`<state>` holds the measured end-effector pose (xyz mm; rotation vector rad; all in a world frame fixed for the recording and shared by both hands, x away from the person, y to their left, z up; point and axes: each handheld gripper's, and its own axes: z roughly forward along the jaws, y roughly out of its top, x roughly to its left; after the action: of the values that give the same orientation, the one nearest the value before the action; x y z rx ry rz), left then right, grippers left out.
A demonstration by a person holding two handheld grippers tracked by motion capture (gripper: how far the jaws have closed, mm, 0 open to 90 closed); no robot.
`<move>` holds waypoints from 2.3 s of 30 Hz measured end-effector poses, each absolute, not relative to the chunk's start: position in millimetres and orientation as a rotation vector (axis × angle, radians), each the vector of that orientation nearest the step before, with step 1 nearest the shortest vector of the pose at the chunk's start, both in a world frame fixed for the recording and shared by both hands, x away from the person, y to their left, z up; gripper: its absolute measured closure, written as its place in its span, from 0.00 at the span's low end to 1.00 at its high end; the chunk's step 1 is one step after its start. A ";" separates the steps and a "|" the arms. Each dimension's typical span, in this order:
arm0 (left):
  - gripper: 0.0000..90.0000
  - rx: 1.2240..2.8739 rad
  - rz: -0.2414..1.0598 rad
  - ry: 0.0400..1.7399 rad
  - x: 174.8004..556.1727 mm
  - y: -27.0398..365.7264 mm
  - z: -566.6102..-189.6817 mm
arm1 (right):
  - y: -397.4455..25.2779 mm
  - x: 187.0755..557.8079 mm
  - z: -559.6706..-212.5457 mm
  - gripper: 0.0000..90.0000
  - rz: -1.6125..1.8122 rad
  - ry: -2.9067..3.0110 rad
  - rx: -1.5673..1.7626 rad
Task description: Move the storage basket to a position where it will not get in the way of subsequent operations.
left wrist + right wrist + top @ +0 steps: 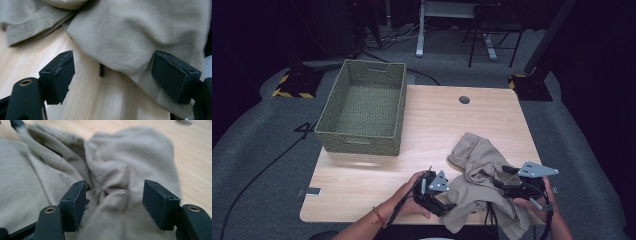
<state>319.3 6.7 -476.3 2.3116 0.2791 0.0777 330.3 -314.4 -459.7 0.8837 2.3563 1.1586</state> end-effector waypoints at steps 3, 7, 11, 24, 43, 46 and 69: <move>0.21 2.358 0.090 0.287 320.2 -4.9 -485.4 | -312.5 336.3 -467.0 0.45 1.154 2.368 0.910; 0.35 2.392 0.105 0.306 323.8 -15.4 -497.7 | -314.1 342.5 -476.8 0.50 1.108 2.402 0.950; 0.54 2.385 0.127 0.322 329.2 -20.3 -495.8 | -312.9 346.6 -484.0 0.59 1.092 2.439 0.955; 0.96 2.372 0.213 0.293 343.2 -7.9 -484.6 | -310.8 347.8 -460.9 0.95 1.122 2.370 0.864; 0.96 2.276 0.419 0.543 355.6 101.5 -446.5 | -322.5 408.4 -419.1 0.96 1.064 2.129 1.011; 0.96 2.284 0.429 0.572 355.2 112.4 -451.5 | -332.1 422.0 -439.0 0.96 1.034 2.153 1.107; 0.21 2.163 0.385 0.579 293.8 142.6 -440.3 | -353.5 377.0 -451.7 0.50 1.130 2.171 1.077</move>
<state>293.8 142.6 -440.3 2.1630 0.5793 0.3847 377.0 -353.5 -451.7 1.0765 2.1715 1.1303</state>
